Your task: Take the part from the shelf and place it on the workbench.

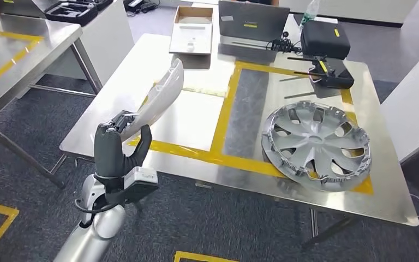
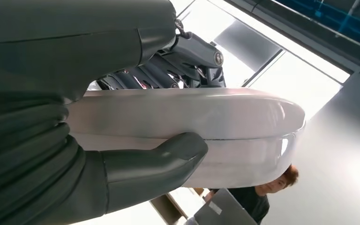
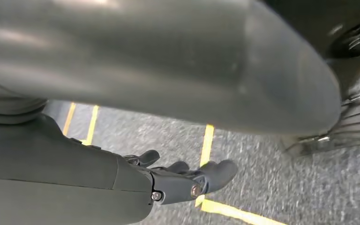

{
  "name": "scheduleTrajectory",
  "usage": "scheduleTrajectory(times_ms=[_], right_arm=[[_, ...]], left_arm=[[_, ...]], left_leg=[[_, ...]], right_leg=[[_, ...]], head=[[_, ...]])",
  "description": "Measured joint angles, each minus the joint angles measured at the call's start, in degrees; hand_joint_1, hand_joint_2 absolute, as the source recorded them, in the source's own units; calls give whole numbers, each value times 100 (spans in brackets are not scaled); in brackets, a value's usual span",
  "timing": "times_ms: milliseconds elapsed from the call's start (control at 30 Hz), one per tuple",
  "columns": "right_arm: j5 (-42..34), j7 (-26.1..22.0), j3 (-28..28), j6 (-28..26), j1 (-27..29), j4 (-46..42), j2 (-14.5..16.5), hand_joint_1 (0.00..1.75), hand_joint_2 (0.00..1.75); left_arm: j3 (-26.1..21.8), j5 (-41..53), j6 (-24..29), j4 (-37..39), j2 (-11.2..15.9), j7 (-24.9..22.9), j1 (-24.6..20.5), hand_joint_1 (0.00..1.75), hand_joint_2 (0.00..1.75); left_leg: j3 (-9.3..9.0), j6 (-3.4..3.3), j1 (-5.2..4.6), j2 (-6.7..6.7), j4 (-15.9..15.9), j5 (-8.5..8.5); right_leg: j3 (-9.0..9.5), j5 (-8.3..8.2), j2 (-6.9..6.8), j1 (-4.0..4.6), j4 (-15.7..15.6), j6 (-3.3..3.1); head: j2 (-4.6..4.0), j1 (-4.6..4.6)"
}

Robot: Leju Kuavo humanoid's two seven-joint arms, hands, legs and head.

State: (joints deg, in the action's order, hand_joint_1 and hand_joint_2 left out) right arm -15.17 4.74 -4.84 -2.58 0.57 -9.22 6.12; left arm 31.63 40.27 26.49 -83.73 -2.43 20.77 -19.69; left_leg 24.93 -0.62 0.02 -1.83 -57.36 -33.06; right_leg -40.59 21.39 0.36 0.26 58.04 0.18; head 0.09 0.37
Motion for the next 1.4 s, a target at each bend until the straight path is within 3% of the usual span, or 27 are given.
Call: scheduleTrajectory(times_ms=[67, 100, 167, 233, 267, 300, 333, 400, 467, 500, 533, 667, 733, 800, 833, 933, 1000, 1133, 1400], right_arm=[[16, -2, 0, 1, -37, -6, -1, 0, 0], [26, -1, 1, 1, -55, -7, -3, 0, 0], [41, -4, 1, 4, -103, -7, -9, 0, 0], [55, -1, 3, 8, -128, -7, -12, 0, 0], [59, 3, 4, 10, -129, -7, -11, 0, 0], [63, 5, 6, 10, -127, -7, -11, 0, 0], [68, 8, 8, 11, -125, -7, -11, 0, 0], [89, 14, 14, 12, -125, -7, -11, 0, 0], [117, 17, 20, 15, -138, -7, -16, 0, 0], [128, 16, 23, 16, -146, -7, -19, 0, 0], [136, 16, 26, 17, -154, -7, -24, 0, 0], [161, 10, 48, 30, -158, -7, -38, 0, 0], [173, 7, 60, 44, -160, -7, -40, 0, 0], [177, 8, 65, 54, -160, -7, -42, 0, 0], [179, 10, 66, 57, -160, -7, -42, 0, 0], [189, 24, 69, 62, -160, -7, -43, 0, 0], [196, 37, 71, 65, -159, -7, -44, 0, 0], [247, 66, 94, 69, -165, -7, -48, 0, 0], [263, 102, 160, 85, -177, -7, -87, 0, 0]], left_arm=[[8, 27, 9, -57, -1, -26, -3, 175, 175], [10, 49, 18, -84, 3, -37, -10, 175, 175], [14, 102, 29, -106, 21, -67, -13, 175, 175], [17, 139, 14, -105, 43, -116, 10, 175, 175], [18, 158, -15, -103, 52, -157, 22, 175, 175], [20, 188, -65, -99, 60, -207, 31, 175, 175], [22, 226, -133, -90, 66, -264, 37, 175, 175], [31, 303, -290, -50, 70, -367, 38, 175, 175], [52, 345, -410, 53, 70, -420, 31, 175, 175], [64, 353, -450, 120, 68, -438, 30, 175, 175], [75, 355, -475, 188, 62, -452, 24, 175, 175], [103, 354, -535, 439, 24, -490, -44, 175, 175], [109, 353, -550, 573, 22, -499, -78, 175, 175], [108, 354, -552, 709, 22, -491, -109, 175, 175], [108, 355, -551, 775, 23, -478, -124, 175, 175], [107, 366, -542, 952, 27, -394, -160, 175, 175], [99, 396, -520, 1096, 30, -349, -225, 175, 175], [-42, 524, -388, 1715, 35, -322, -620, 175, 175], [-563, 591, -227, 3761, 14, 97, -1853, 175, 175]], left_leg=[[-81, 81, 17, -8, -178, -6], [-25, 109, 25, 15, -400, 70], [316, 135, 37, 78, -980, 46], [719, 164, 46, 112, -1482, -348], [880, 187, 52, 116, -1597, -549], [983, 215, 59, 119, -1579, -614], [1020, 235, 67, 124, -1418, -506], [928, 263, 99, 139, -760, 106], [826, 244, 106, 155, -253, 463], [808, 215, 111, 159, -166, 514], [799, 184, 108, 162, -160, 499], [783, 138, 115, 142, -163, 559], [780, 104, 105, 141, -162, 546], [780, 75, 97, 142, -162, 538], [780, 67, 93, 142, -162, 535], [781, 52, 84, 144, -164, 528], [781, 49, 80, 144, -165, 527], [772, 54, 79, 143, -157, 530], [754, 91, 83, 142, -118, 559]], right_leg=[[155, -44, -4, 28, -23, -83], [241, -17, -5, 25, -45, -139], [387, 65, -5, 15, -89, -231], [495, 173, 2, 5, -101, -260], [544, 230, 6, -3, -96, -251], [593, 288, 9, -15, -84, -234], [642, 347, 12, -33, -65, -211], [735, 467, 18, -73, -16, -147], [797, 556, 32, -82, 25, -76], [807, 591, 36, -71, 39, -46], [816, 606, 40, -56, 43, -58], [846, 607, 37, -19, 6, -280], [866, 603, 36, -18, -26, -312], [879, 597, 35, -19, -54, -286], [885, 594, 34, -23, -69, -242], [903, 588, 32, -45, -106, -14], [904, 589, 31, -55, -114, 75], [898, 588, 28, -54, -104, 90], [885, 589, 26, -51, -82, 87]], head=[[0, -8], [0, -12], [0, -14], [0, -15], [0, -16], [0, -14], [0, -15], [0, -16], [0, -30], [0, -36], [0, -42], [0, -27], [0, -23], [0, -24], [0, -23], [0, -24], [0, -24], [0, -26], [0, -26]])
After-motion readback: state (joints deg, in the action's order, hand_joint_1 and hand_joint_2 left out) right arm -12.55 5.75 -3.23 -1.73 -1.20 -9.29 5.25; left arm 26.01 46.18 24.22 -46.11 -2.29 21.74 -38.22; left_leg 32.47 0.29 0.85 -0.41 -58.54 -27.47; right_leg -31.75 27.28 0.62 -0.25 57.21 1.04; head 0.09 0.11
